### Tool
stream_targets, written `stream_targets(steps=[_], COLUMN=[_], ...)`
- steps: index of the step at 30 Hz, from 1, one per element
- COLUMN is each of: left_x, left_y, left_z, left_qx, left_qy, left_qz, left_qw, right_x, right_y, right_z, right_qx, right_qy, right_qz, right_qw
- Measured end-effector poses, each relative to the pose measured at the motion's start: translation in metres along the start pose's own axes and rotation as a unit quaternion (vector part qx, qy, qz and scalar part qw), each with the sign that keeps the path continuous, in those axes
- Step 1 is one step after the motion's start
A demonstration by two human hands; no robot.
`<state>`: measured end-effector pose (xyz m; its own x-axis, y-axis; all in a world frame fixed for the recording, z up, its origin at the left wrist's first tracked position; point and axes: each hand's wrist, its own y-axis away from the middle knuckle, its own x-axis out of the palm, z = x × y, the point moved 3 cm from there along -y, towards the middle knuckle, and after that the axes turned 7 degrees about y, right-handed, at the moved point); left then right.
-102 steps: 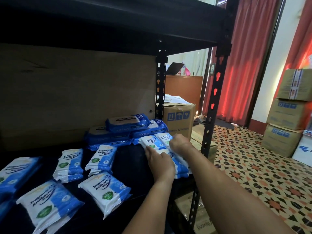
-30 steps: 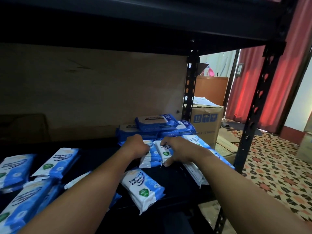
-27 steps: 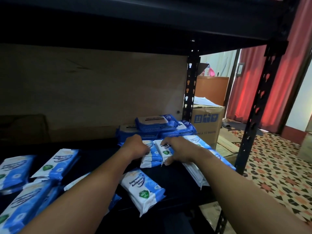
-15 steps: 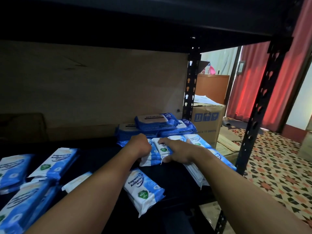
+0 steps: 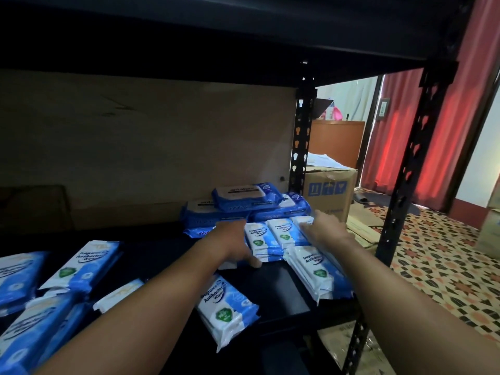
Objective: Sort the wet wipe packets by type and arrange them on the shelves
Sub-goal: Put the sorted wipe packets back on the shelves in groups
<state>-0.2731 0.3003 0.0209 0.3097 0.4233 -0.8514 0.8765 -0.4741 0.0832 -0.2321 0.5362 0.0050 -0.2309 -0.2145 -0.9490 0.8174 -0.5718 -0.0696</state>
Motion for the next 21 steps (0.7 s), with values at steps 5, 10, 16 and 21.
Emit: stream_targets(steps=[5,10,16,21], left_x=[0.006,0.010,0.007,-0.009], left_y=[-0.001,-0.005,-0.003,0.023], left_z=[-0.004,-0.005,0.000,0.013], left_qx=[0.023,0.041,0.021,0.017], left_qy=[-0.064,-0.091,-0.047,0.032], left_qz=[-0.041,-0.062,-0.045,-0.034], left_qw=[0.997,0.993,0.998,0.999], right_x=[0.001,-0.002,-0.001,-0.006], right_y=[-0.003,0.001,0.006,0.030], right_z=[-0.007,-0.006,-0.005,0.017], right_qx=[-0.025,-0.040,-0.025,-0.088], right_qy=[-0.026,-0.041,0.006,0.132], right_qz=[0.036,0.040,0.048,-0.033], right_qw=[0.999,0.998,0.999,0.987])
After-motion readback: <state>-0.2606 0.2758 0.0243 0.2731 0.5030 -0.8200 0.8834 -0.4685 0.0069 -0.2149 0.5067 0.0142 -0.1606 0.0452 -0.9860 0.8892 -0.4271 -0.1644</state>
